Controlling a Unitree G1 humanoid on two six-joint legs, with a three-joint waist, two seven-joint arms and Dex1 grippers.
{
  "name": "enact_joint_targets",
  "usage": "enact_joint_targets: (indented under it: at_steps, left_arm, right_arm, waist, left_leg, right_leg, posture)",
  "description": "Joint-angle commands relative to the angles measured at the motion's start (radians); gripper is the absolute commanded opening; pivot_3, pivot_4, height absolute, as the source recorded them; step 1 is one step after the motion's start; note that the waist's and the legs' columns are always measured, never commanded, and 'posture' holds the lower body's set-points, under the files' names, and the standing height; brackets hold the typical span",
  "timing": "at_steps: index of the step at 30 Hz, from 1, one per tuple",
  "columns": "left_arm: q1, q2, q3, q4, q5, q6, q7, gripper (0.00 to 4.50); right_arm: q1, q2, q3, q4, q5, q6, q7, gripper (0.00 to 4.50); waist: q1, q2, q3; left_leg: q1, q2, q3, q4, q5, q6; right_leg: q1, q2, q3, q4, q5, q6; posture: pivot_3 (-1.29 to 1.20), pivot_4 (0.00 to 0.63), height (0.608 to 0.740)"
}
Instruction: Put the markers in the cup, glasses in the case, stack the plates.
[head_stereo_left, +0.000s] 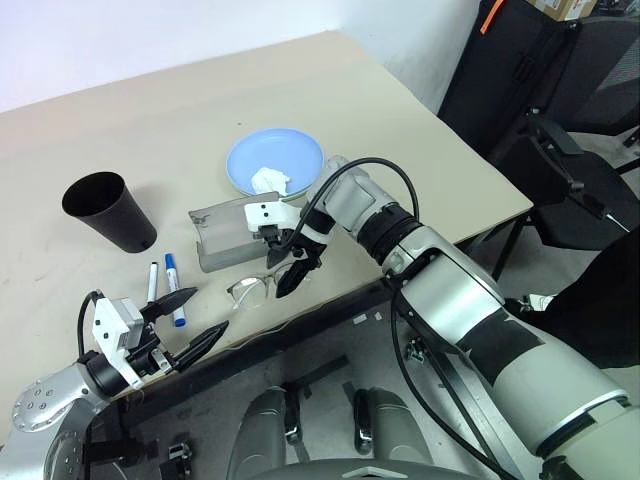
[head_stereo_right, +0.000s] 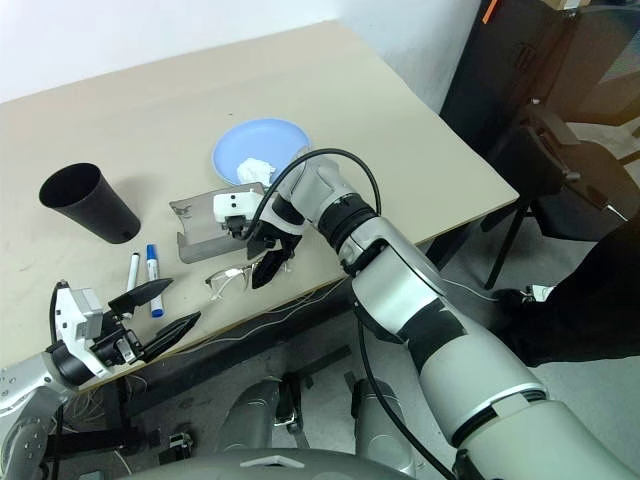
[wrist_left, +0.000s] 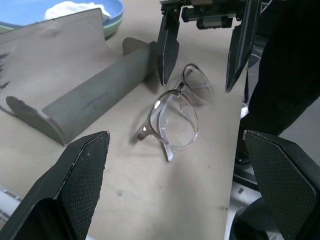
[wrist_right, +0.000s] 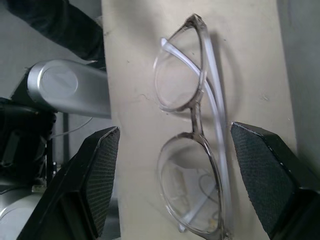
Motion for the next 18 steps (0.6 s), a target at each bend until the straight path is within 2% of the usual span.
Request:
enact_joint_targets:
  at_steps: [1,2,5,6,10,13,15,18]
  left_arm:
    - [-0.008,-0.008,-0.015,-0.008,0.010,-0.021,0.010,4.50]
    - [-0.011,-0.009,-0.017,-0.008,0.011,-0.021,0.011,4.50]
    - [-0.018,-0.006,-0.016,-0.011,0.014,-0.021,0.018,4.50]
    - [-0.018,-0.004,-0.015,-0.016,0.013,-0.018,0.021,4.50]
    - [-0.009,0.004,-0.016,-0.041,0.012,-0.007,0.031,4.50]
    - [-0.004,0.008,-0.013,-0.050,0.007,-0.002,0.035,4.50]
    - [-0.004,0.012,-0.012,-0.055,0.004,0.004,0.038,4.50]
    - [-0.013,0.025,-0.005,-0.050,-0.001,0.011,0.037,4.50]
  right_arm:
    - [-0.044,0.021,-0.002,0.000,-0.007,-0.007,0.019,3.69]
    - [-0.044,0.023,0.002,0.000,-0.008,-0.013,0.022,3.69]
    - [-0.042,0.034,0.002,0.004,-0.017,-0.017,0.013,3.15]
    - [-0.043,0.039,0.000,0.009,-0.020,-0.015,0.009,2.84]
    - [-0.049,0.050,-0.011,0.025,-0.022,-0.015,0.007,2.84]
    - [-0.054,0.060,-0.018,0.041,-0.025,-0.015,-0.011,2.05]
    - [-0.054,0.065,-0.021,0.050,-0.027,-0.016,-0.022,2.05]
    - [-0.046,0.068,-0.016,0.055,-0.032,-0.028,-0.031,1.45]
  waist:
    - [0.000,0.000,0.000]
    - [0.000,0.000,0.000]
    - [0.000,0.000,0.000]
    - [0.000,0.000,0.000]
    - [0.000,0.000,0.000]
    - [0.000,0.000,0.000]
    - [0.000,0.000,0.000]
    - [0.000,0.000,0.000]
  left_leg:
    - [0.000,0.000,0.000,0.000,0.000,0.000]
    - [0.000,0.000,0.000,0.000,0.000,0.000]
    - [0.000,0.000,0.000,0.000,0.000,0.000]
    - [0.000,0.000,0.000,0.000,0.000,0.000]
    - [0.000,0.000,0.000,0.000,0.000,0.000]
    - [0.000,0.000,0.000,0.000,0.000,0.000]
    - [0.000,0.000,0.000,0.000,0.000,0.000]
    - [0.000,0.000,0.000,0.000,0.000,0.000]
  right_leg:
    - [0.000,0.000,0.000,0.000,0.000,0.000]
    - [0.000,0.000,0.000,0.000,0.000,0.001]
    - [0.000,0.000,0.000,0.000,0.000,0.001]
    - [0.000,0.000,0.000,0.000,0.000,0.001]
    - [0.000,0.000,0.000,0.000,0.000,0.001]
    - [0.000,0.000,0.000,0.000,0.000,0.001]
    - [0.000,0.000,0.000,0.000,0.000,0.001]
    - [0.000,0.000,0.000,0.001,0.000,0.001]
  posture:
    - [0.00,0.150,0.712]
    - [0.00,0.150,0.712]
    - [0.00,0.150,0.712]
    - [0.00,0.150,0.712]
    - [0.00,0.150,0.712]
    - [0.00,0.150,0.712]
    - [0.00,0.150,0.712]
    - [0.00,0.150,0.712]
